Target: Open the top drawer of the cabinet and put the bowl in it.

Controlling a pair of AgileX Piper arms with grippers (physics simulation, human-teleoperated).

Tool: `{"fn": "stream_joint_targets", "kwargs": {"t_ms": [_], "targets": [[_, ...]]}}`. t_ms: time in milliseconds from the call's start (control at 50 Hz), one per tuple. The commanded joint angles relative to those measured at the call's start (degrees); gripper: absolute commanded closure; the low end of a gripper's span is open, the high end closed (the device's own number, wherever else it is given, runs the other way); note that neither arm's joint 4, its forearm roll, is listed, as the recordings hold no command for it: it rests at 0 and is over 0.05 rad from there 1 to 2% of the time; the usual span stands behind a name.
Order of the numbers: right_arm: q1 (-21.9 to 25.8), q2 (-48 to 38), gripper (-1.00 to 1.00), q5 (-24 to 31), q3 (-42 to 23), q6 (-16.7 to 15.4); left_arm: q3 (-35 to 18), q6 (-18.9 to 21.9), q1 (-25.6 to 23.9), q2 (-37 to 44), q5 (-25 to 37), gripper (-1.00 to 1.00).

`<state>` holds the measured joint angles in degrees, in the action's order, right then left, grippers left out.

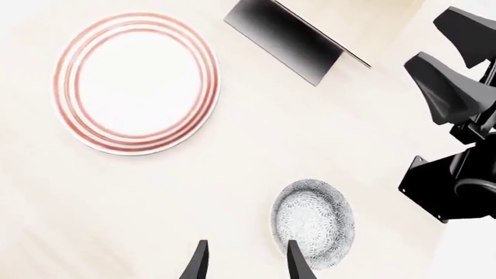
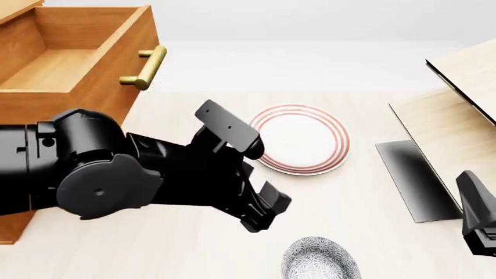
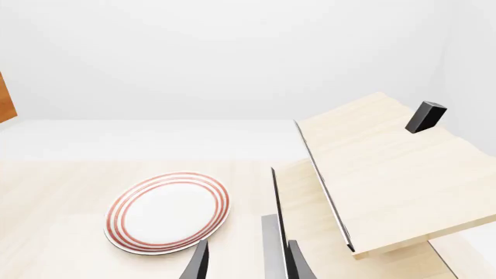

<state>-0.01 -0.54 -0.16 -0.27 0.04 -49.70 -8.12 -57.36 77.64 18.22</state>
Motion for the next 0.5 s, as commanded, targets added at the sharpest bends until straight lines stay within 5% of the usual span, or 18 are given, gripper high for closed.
{"fn": "stream_joint_targets", "kwargs": {"t_ms": [20, 500], "targets": [[0.0, 0.1, -1.00, 0.0, 0.0, 0.0, 1.4, -1.6, -0.5, 1.7, -2.6, -1.00], [0.0, 0.1, -1.00, 0.0, 0.0, 0.0, 0.0, -4.1, -3.3, 8.2, -6.2, -1.00]]}}
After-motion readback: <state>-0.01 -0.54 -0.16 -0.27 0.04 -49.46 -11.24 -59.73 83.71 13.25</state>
